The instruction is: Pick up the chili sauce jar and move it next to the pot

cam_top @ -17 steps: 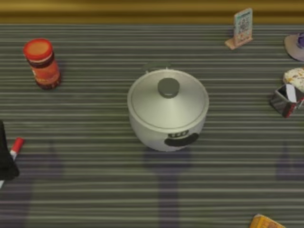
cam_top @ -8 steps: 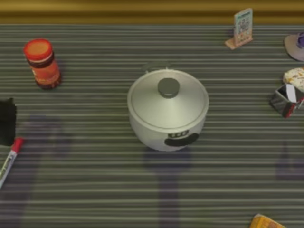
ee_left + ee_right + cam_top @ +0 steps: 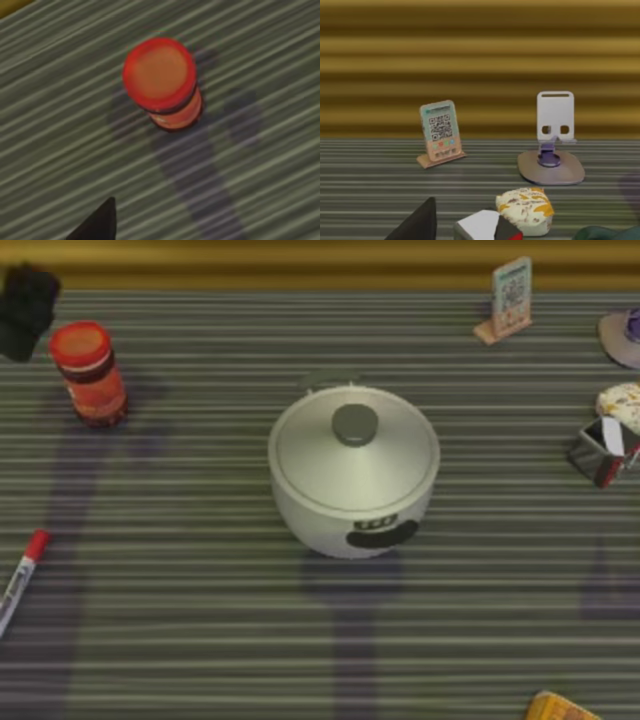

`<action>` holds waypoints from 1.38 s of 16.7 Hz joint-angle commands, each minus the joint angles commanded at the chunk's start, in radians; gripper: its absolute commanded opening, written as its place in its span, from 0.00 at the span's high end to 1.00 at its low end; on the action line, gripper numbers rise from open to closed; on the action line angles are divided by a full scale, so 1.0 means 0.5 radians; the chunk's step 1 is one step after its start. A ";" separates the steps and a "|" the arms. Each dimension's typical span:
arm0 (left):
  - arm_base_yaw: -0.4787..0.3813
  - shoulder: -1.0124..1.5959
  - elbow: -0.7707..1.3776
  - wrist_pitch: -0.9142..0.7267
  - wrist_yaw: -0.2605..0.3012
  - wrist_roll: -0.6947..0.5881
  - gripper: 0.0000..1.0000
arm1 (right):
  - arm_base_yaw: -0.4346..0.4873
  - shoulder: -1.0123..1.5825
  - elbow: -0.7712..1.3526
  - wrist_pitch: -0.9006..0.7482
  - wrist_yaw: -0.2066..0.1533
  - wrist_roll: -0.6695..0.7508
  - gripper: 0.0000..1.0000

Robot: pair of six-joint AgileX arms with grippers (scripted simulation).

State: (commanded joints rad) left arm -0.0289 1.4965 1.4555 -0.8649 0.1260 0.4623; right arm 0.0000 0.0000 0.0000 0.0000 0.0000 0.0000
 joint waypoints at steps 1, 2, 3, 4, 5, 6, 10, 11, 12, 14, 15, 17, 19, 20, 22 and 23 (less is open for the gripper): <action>0.003 0.193 0.218 -0.106 0.010 0.061 0.00 | 0.000 0.000 0.000 0.000 0.000 0.000 0.00; 0.007 0.384 0.434 -0.210 0.019 0.121 0.00 | 0.000 0.000 0.000 0.000 0.000 0.000 0.00; 0.012 0.573 0.646 -0.312 0.028 0.179 0.00 | 0.000 0.000 0.000 0.000 0.000 0.000 0.00; 0.017 0.760 0.855 -0.412 0.035 0.236 0.00 | 0.000 0.000 0.000 0.000 0.000 0.000 0.00; 0.023 0.941 1.055 -0.509 0.042 0.291 0.00 | 0.000 0.000 0.000 0.000 0.000 0.000 0.00; 0.029 1.117 1.249 -0.603 0.047 0.343 0.00 | 0.000 0.000 0.000 0.000 0.000 0.000 0.00; 0.058 1.748 1.926 -0.932 0.063 0.522 0.00 | 0.000 0.000 0.000 0.000 0.000 0.000 0.00; 0.065 1.882 2.068 -1.002 0.065 0.559 0.00 | 0.000 0.000 0.000 0.000 0.000 0.000 0.00; 0.072 2.001 2.192 -1.063 0.066 0.591 0.00 | 0.000 0.000 0.000 0.000 0.000 0.000 0.00; 0.085 2.197 2.393 -1.162 0.067 0.643 0.00 | 0.000 0.000 0.000 0.000 0.000 0.000 0.00; 0.091 2.274 2.471 -1.201 0.067 0.663 0.00 | 0.000 0.000 0.000 0.000 0.000 0.000 0.00; 0.097 2.362 2.560 -1.245 0.067 0.686 0.00 | 0.000 0.000 0.000 0.000 0.000 0.000 0.00; 0.099 2.381 2.578 -1.255 0.066 0.690 0.00 | 0.000 0.000 0.000 0.000 0.000 0.000 0.00; 0.099 2.381 2.578 -1.255 0.066 0.690 0.00 | 0.000 0.000 0.000 0.000 0.000 0.000 0.00; 0.099 2.381 2.578 -1.255 0.066 0.690 0.00 | 0.000 0.000 0.000 0.000 0.000 0.000 0.00; 0.087 2.385 2.574 -1.251 0.066 0.688 0.00 | 0.000 0.000 0.000 0.000 0.000 0.000 0.00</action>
State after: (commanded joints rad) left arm 0.0144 2.6891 2.7423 -1.4906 0.1589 0.8066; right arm 0.0000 0.0000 0.0000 0.0000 0.0000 0.0000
